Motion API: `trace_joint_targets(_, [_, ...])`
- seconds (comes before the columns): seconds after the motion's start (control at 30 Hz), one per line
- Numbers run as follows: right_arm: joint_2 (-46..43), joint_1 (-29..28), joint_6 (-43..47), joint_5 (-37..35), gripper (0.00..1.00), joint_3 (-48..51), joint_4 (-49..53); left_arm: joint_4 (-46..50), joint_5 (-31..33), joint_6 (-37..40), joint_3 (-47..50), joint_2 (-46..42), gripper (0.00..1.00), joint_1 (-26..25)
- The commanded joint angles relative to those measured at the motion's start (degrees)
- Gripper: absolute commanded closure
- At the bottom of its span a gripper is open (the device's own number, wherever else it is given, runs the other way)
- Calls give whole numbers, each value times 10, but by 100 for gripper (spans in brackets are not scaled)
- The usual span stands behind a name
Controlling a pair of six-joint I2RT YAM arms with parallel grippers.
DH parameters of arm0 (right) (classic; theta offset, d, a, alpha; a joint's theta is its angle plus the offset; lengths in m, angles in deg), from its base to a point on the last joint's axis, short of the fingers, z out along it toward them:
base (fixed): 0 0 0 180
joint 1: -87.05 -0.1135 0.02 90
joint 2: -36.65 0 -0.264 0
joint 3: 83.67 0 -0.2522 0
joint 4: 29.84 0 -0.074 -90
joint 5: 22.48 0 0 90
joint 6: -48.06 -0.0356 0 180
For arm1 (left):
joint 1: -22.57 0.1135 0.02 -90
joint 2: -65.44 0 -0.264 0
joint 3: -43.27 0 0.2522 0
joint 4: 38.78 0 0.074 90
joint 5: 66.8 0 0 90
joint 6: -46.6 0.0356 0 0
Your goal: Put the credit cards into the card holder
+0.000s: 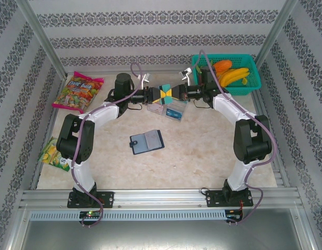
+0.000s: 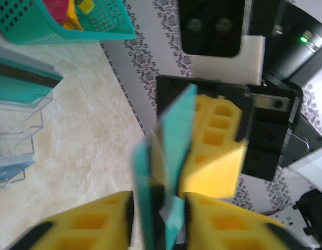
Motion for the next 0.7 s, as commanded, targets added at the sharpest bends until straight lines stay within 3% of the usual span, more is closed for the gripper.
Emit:
trace_joint_targets(0.0, [-26, -6, 3, 14, 100, 19, -12, 54, 17, 32, -12, -22, 57, 10])
trace_joint_targets(0.13, [-46, -5, 38, -2, 100, 43, 37, 141, 61, 75, 9, -46, 56, 30])
trace_joint_targets(0.37, [-59, -45, 104, -57, 100, 106, 115, 376, 239, 172, 78, -141, 58, 52])
trace_joint_targets(0.47, [-44, -90, 99, -82, 100, 129, 98, 480, 312, 200, 99, -178, 58, 52])
trace_joint_targets(0.67, [15, -155, 55, -122, 100, 146, 27, 590, 387, 205, 158, -240, 60, 52])
